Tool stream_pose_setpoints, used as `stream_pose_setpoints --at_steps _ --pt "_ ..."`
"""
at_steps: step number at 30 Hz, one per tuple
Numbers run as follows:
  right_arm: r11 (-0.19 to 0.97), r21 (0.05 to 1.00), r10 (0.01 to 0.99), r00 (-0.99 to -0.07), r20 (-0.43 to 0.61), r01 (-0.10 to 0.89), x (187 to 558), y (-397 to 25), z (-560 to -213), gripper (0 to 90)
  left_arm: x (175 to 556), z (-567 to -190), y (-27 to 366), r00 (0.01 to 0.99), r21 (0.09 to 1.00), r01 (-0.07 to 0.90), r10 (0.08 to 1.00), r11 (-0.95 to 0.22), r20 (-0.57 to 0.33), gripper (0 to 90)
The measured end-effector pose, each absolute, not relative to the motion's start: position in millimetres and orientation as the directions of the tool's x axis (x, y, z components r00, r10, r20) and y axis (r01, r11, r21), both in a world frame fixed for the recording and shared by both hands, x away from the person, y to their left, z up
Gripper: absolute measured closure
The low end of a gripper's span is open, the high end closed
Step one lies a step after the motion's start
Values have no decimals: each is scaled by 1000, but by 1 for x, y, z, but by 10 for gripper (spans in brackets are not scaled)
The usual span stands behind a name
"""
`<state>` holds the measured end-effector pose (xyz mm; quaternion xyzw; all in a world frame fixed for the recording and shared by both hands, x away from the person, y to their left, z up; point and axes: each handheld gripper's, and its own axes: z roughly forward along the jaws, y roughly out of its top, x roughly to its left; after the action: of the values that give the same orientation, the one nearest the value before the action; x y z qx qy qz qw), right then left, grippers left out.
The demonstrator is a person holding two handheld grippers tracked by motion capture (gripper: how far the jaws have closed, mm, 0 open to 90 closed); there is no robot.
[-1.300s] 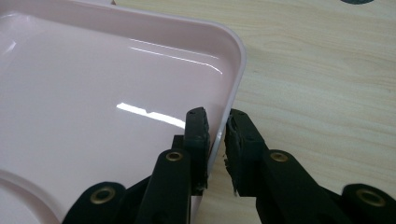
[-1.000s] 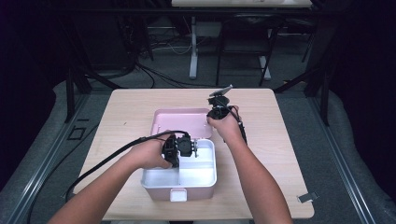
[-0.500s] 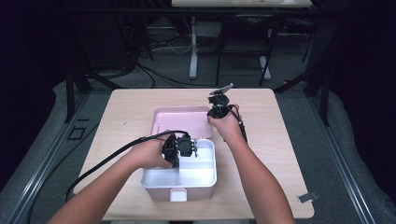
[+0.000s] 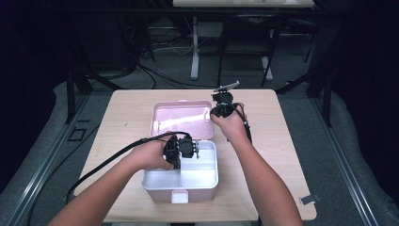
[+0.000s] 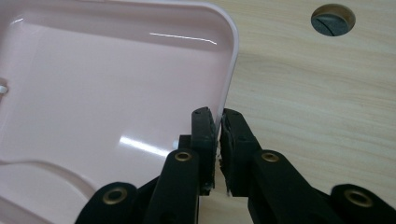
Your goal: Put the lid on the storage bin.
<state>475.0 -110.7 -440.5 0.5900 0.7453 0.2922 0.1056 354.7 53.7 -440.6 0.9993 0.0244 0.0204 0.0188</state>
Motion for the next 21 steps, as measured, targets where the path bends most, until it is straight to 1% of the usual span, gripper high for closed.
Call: stream_pose_setpoints --at_steps 5,6,12,16,19,20,21 --pt "123 595 939 -288 189 794 469 -111 -433 857 354 -441 54 998 38 47 49 -998 43 874" --pt "136 589 939 -292 179 797 467 -112 -431 859 354 -441 54 998 38 47 48 -998 44 874" --pt "117 621 935 -296 194 775 459 -113 -423 868 354 -441 54 998 38 47 49 -998 43 874" --pt "124 642 934 -307 183 757 453 -115 -417 870 354 -441 54 998 38 47 49 -998 43 874" --pt "126 662 930 -321 181 739 447 -116 -414 872 354 -441 54 998 38 48 49 -998 43 874" --pt "115 685 928 -324 185 720 445 -116 -414 872 354 -441 54 998 38 48 49 -998 43 874" --pt "127 677 928 -328 178 725 443 -117 -412 873 354 -441 54 998 38 48 50 -998 42 874"
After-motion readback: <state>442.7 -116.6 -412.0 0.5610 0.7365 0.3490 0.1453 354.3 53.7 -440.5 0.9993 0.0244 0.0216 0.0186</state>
